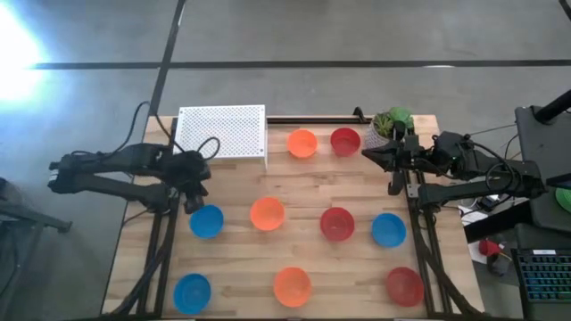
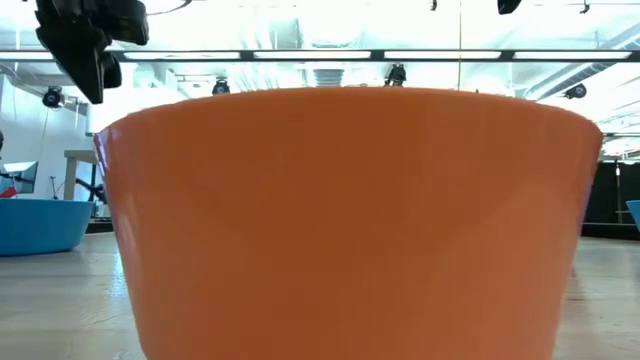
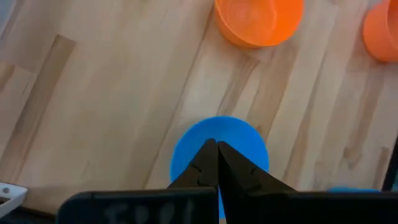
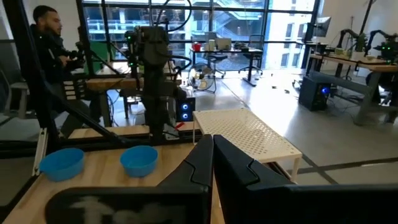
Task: Pick & Place Mini bowls
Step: Put the top right blue bowl on the shelf
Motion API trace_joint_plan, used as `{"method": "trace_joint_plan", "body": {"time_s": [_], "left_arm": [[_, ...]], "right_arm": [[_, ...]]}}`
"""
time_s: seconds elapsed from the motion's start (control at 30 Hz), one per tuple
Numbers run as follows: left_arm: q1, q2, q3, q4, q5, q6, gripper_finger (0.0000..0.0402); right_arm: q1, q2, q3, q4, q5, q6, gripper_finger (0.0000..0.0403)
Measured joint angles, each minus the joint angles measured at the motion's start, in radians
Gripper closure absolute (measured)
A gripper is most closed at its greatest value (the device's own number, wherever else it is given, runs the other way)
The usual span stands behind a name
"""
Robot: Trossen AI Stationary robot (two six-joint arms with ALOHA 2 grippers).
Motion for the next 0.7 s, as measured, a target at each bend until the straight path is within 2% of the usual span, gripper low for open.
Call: {"method": "trace_joint_plan", "body": {"time_s": [0.27,0.5,0.6,0.7], "left_arm": [[0.000,0.056,0.000,-0.002,0.000,0.068,0.0401],[0.000,0.118,0.000,-0.003,-0.001,0.069,0.0401],[0.000,0.146,0.000,-0.003,-0.001,0.069,0.0388],[0.000,0.173,0.000,-0.003,-0.002,0.071,0.0357]], "right_arm": [[0.000,0.000,0.000,0.000,0.000,-0.002,0.0394],[0.000,0.000,0.000,0.000,0.000,-0.002,0.0394],[0.000,0.000,0.000,0.000,0.000,-0.001,0.0394],[0.000,0.000,0.000,0.001,0.000,-0.002,0.0394]]}}
